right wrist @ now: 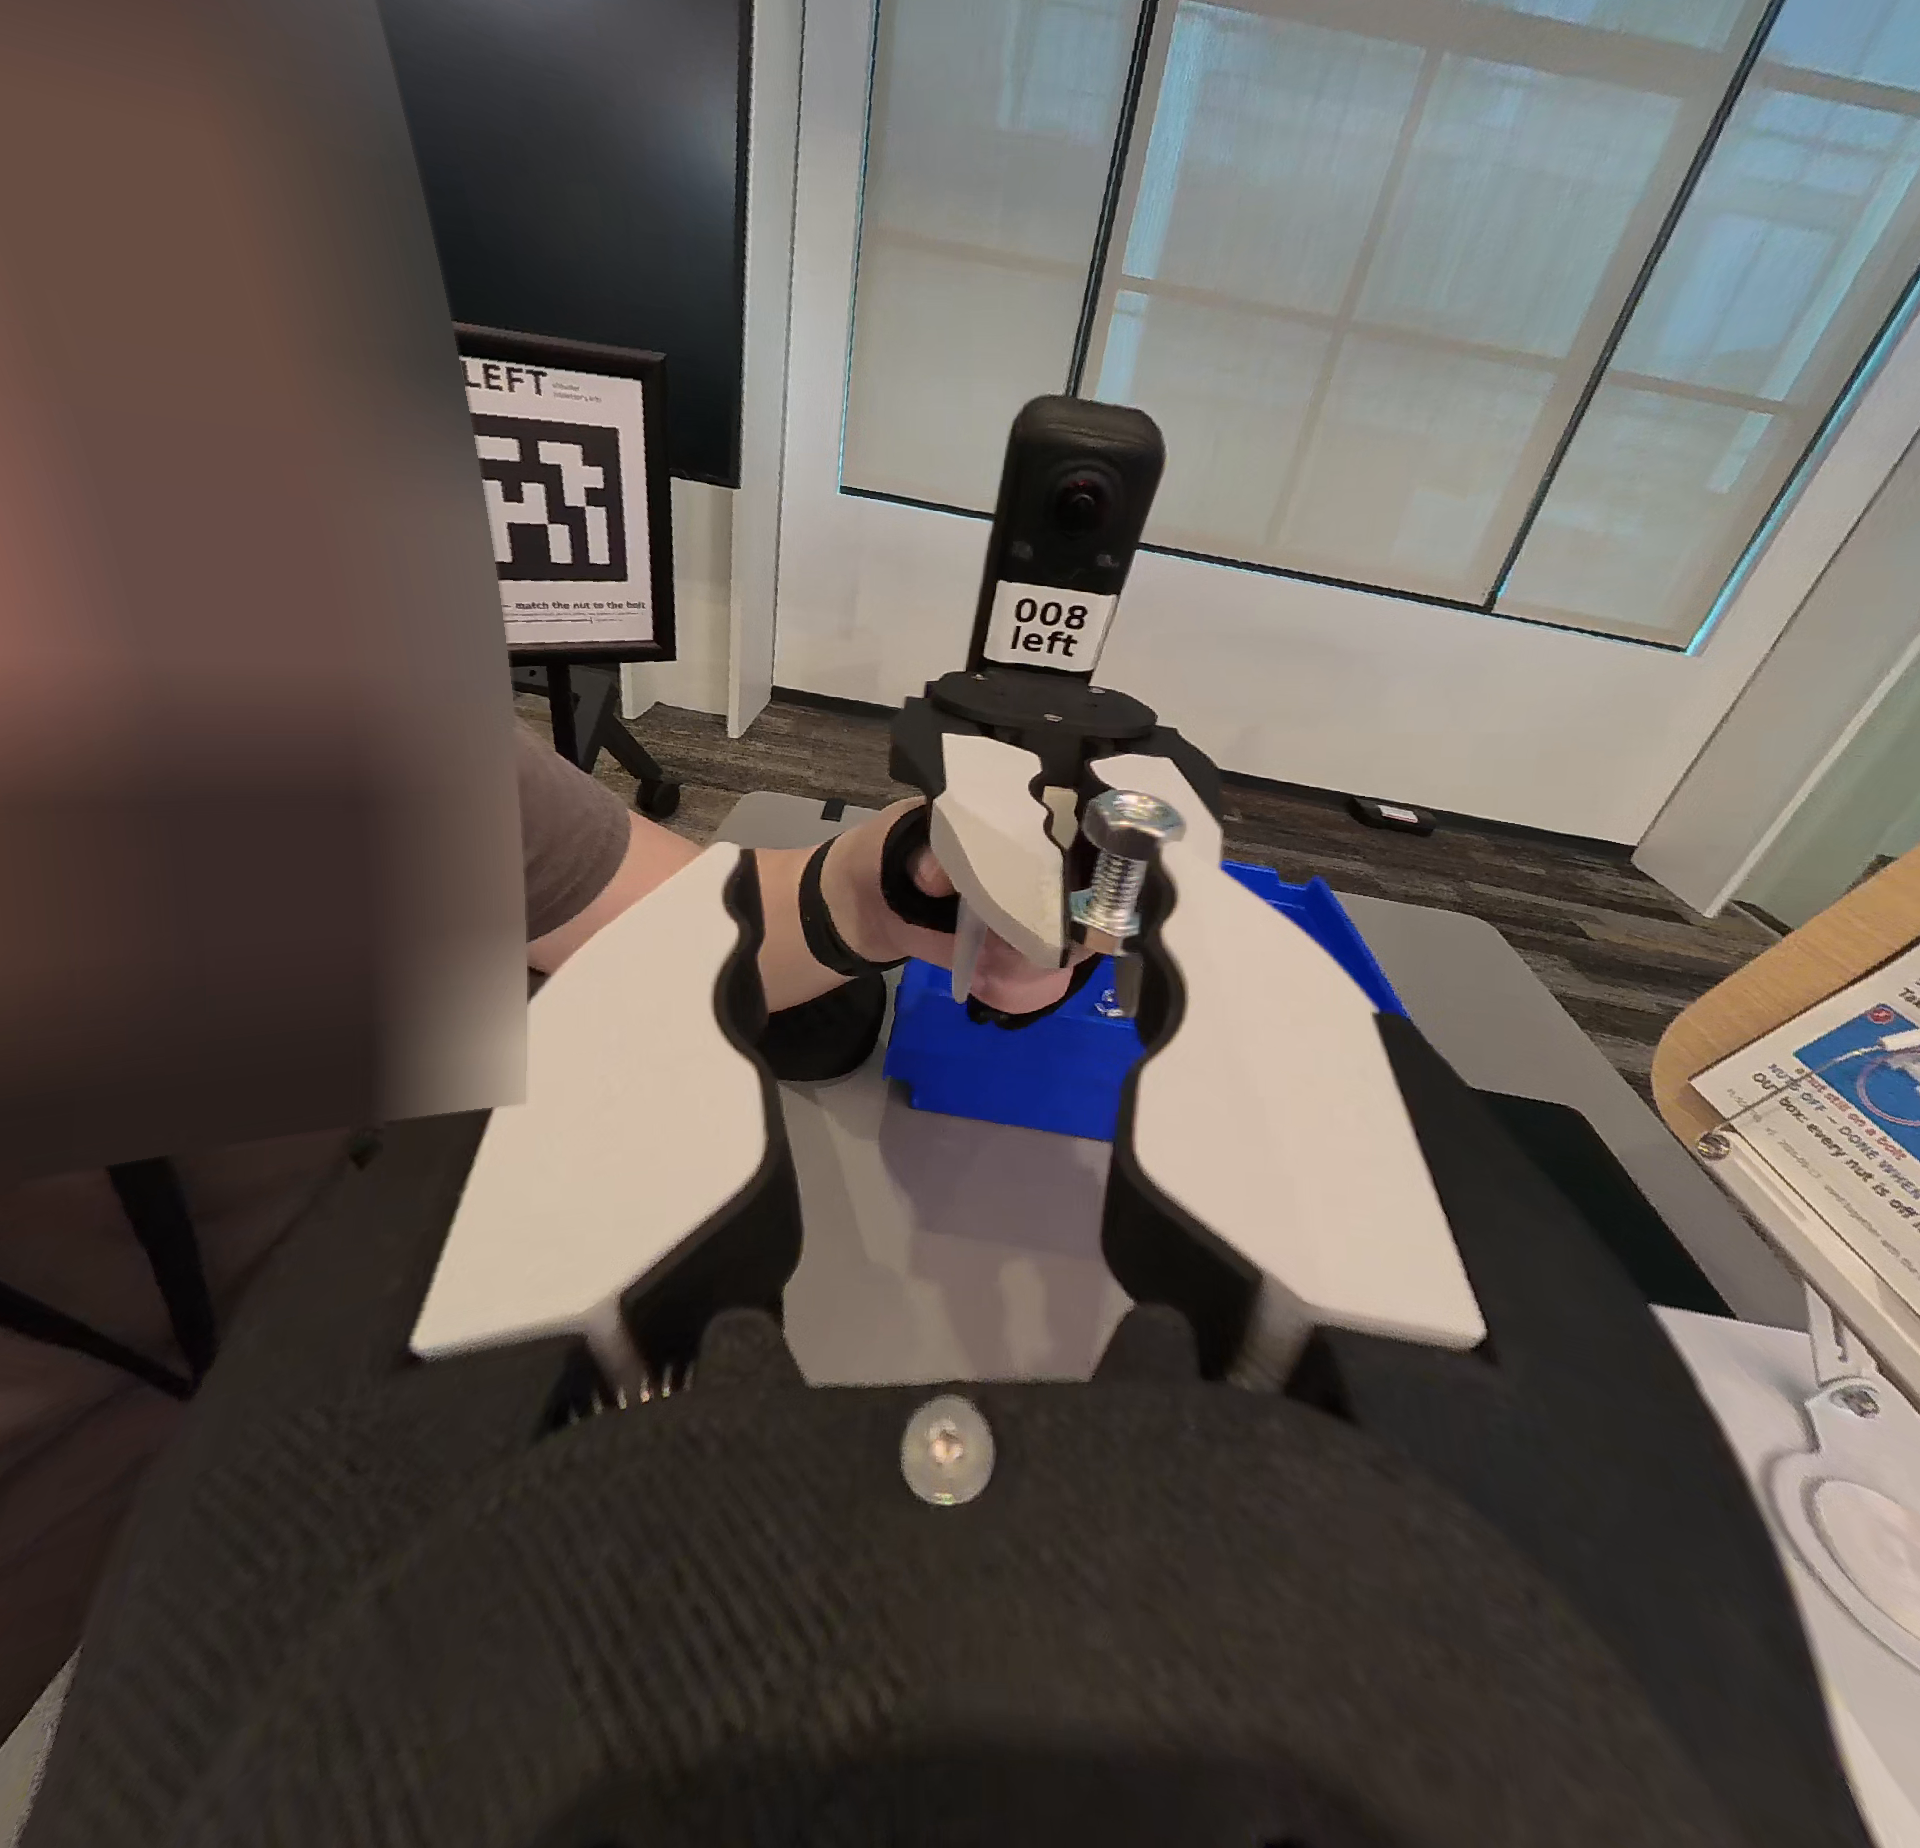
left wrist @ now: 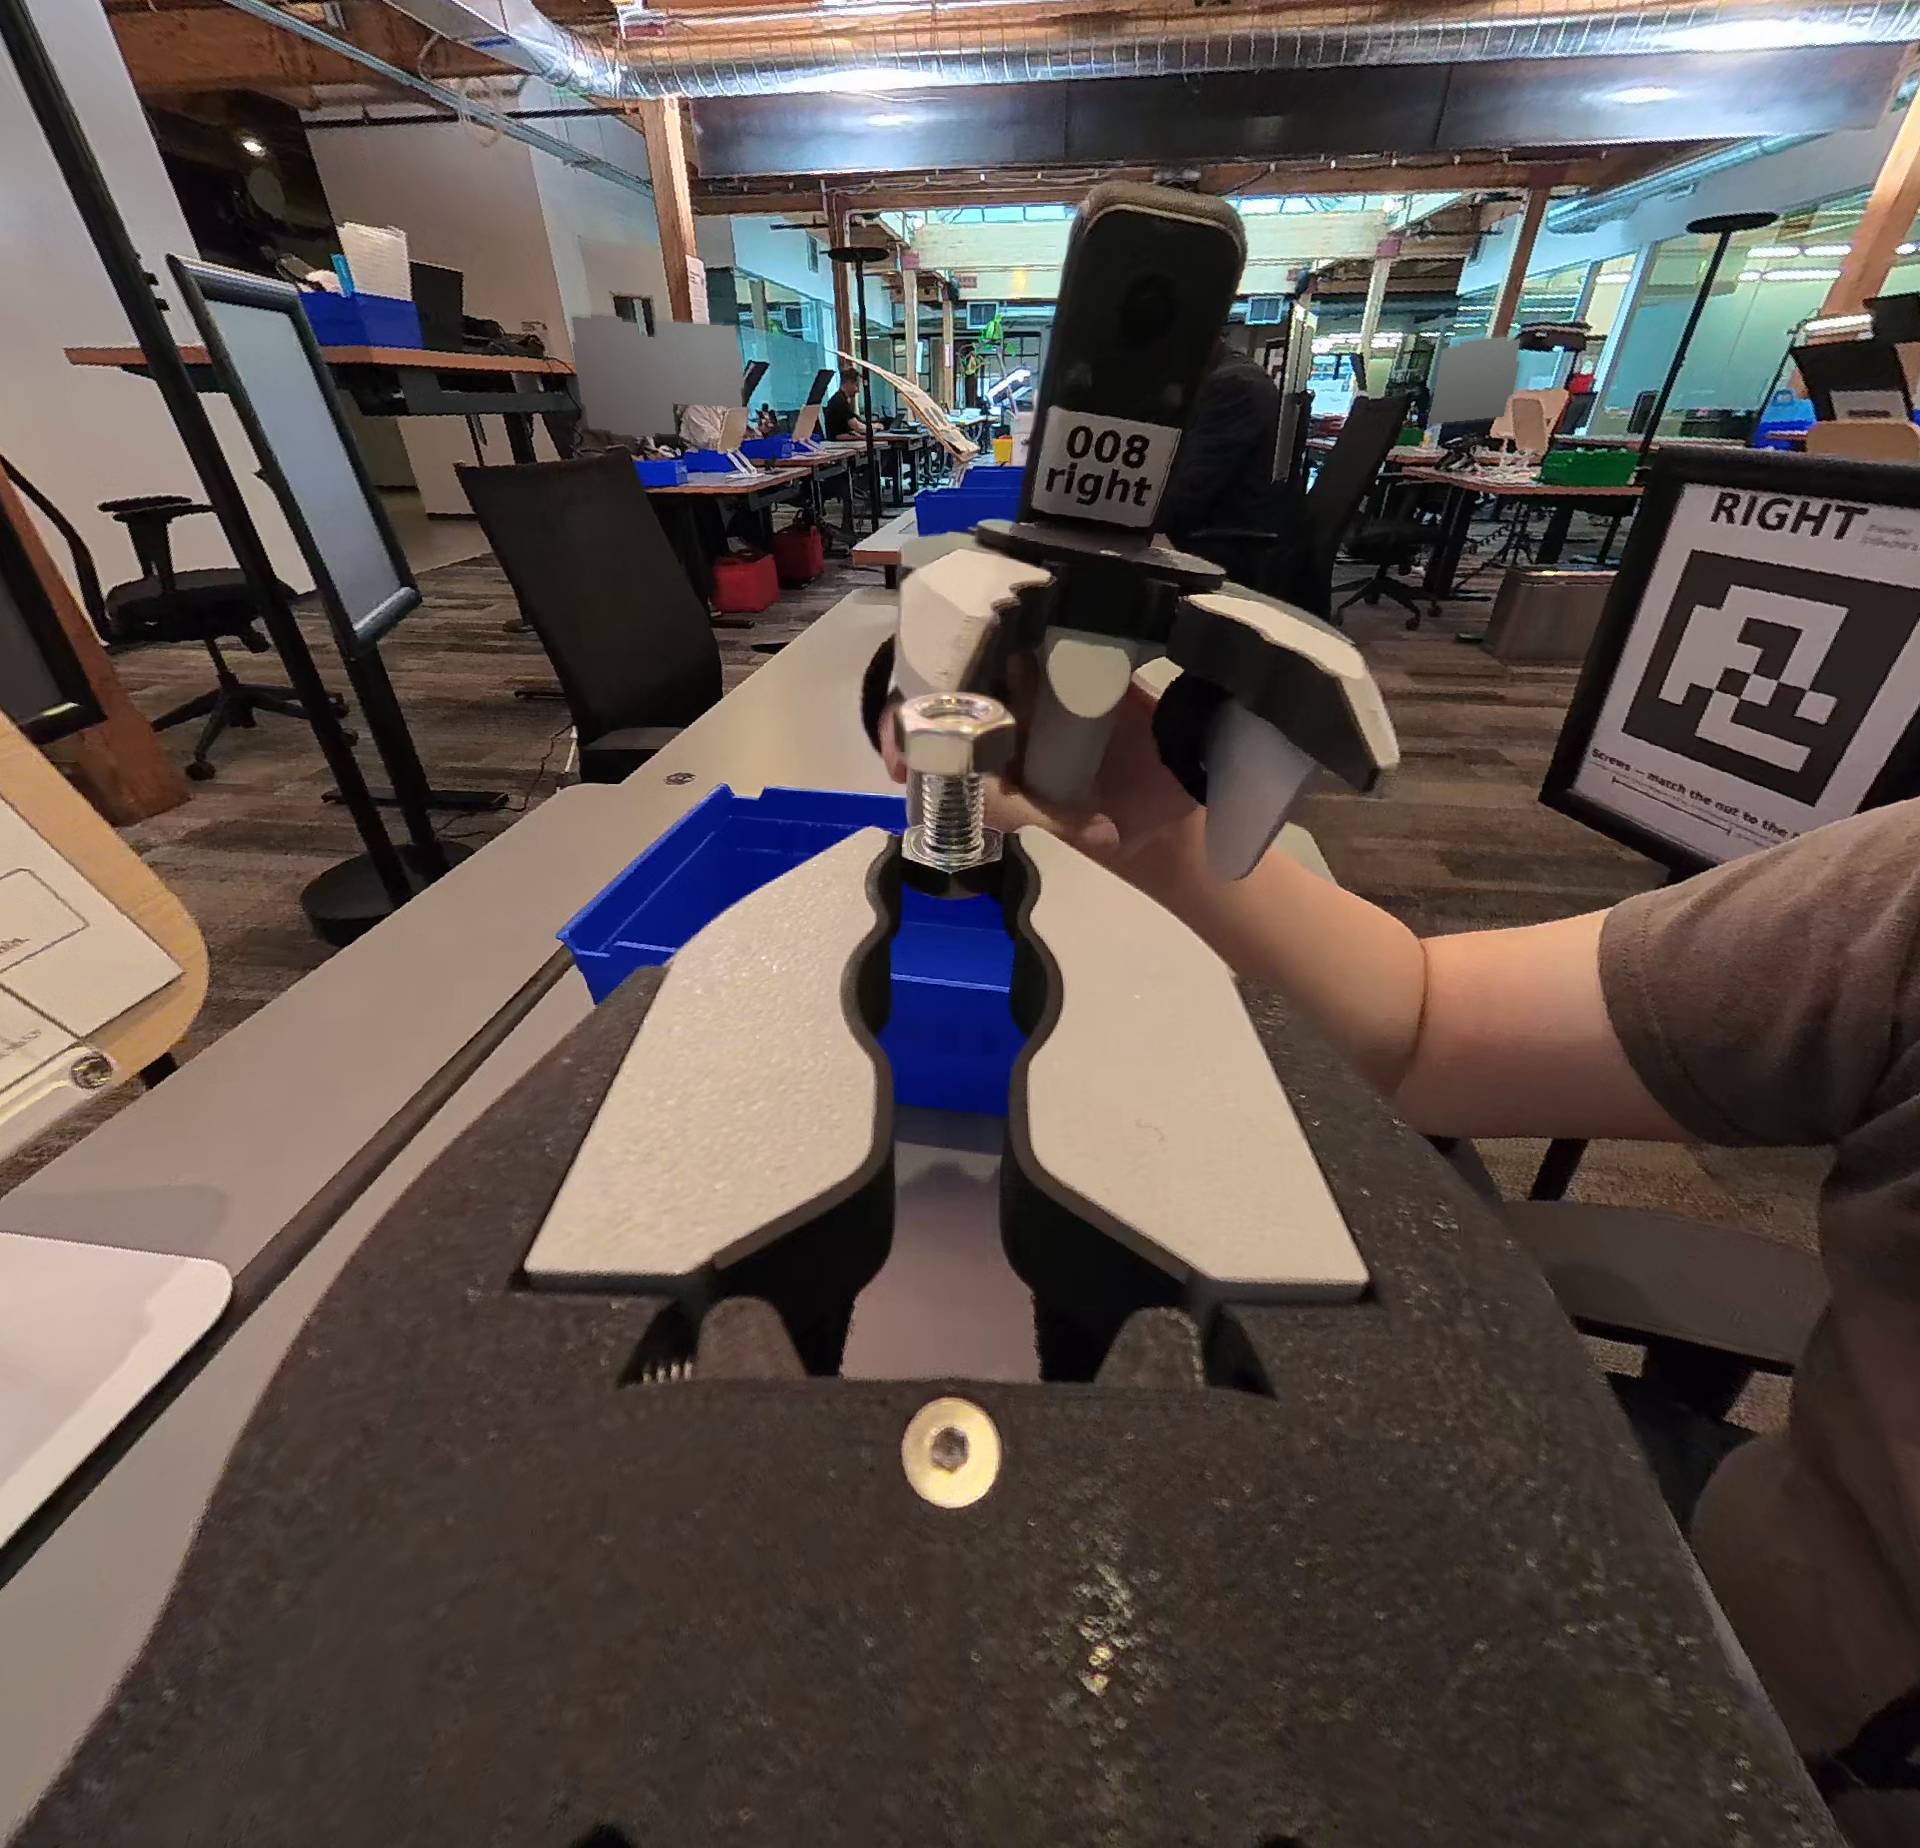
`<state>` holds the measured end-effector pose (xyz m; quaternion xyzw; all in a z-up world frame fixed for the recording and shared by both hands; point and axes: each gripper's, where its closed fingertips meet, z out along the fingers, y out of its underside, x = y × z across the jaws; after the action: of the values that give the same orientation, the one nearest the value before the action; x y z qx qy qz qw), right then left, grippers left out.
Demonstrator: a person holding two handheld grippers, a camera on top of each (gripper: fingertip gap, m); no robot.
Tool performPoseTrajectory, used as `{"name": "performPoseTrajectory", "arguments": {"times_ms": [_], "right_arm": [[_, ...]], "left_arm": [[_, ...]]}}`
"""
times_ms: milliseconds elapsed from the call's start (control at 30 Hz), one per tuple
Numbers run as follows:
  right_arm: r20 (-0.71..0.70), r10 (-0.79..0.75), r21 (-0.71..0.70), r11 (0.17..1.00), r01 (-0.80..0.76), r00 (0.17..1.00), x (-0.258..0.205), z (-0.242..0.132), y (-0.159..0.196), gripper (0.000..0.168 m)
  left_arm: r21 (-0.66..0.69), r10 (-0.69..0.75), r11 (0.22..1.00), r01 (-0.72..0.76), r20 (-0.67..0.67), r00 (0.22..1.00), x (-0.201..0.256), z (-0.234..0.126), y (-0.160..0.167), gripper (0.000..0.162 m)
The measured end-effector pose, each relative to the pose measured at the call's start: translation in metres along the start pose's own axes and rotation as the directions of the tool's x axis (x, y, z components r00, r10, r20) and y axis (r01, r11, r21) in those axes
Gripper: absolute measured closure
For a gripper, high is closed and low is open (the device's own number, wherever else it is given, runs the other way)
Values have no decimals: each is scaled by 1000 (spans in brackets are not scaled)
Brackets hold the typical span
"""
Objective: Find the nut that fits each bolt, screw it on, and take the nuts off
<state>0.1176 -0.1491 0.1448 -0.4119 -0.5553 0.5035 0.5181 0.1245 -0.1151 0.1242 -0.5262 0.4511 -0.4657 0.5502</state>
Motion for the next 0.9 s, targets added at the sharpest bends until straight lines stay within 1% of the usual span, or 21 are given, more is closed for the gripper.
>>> {"name": "performPoseTrajectory", "arguments": {"times_ms": [100, 267, 367, 500, 700, 833, 900], "right_arm": [[-35, 4, 11, 1000, -4, 999, 6, 1, 0, 95], [1, 40, 43, 998, -40, 999, 4, 11, 3, 94], [32, 49, 32, 998, -50, 998, -1, 15, 5, 94], [11, 38, 27, 999, -38, 999, 2, 11, 4, 93], [1, 25, 29, 999, -25, 1000, 3, 2, 0, 98], [-67, 9, 43, 999, -6, 998, 12, 2, -2, 95], [-46, 27, 61, 998, -24, 999, 10, 6, -2, 94]], "left_arm": [[-1, -15, 1000, 14, -26, 1000, 4, 2, 1, 144], [-21, -4, 1000, 3, -59, 998, 13, 9, 7, 144], [-26, 1, 1000, -2, -55, 998, 13, 9, 8, 144], [-19, 3, 1000, -4, -32, 999, 7, 6, 5, 144], [1, 2, 1000, -2, 16, 1000, -4, -2, 0, 144], [1, -15, 1000, 15, -17, 1000, 0, 0, 1, 144], [-9, -12, 1000, 12, -42, 999, 6, 4, 3, 144]]}}
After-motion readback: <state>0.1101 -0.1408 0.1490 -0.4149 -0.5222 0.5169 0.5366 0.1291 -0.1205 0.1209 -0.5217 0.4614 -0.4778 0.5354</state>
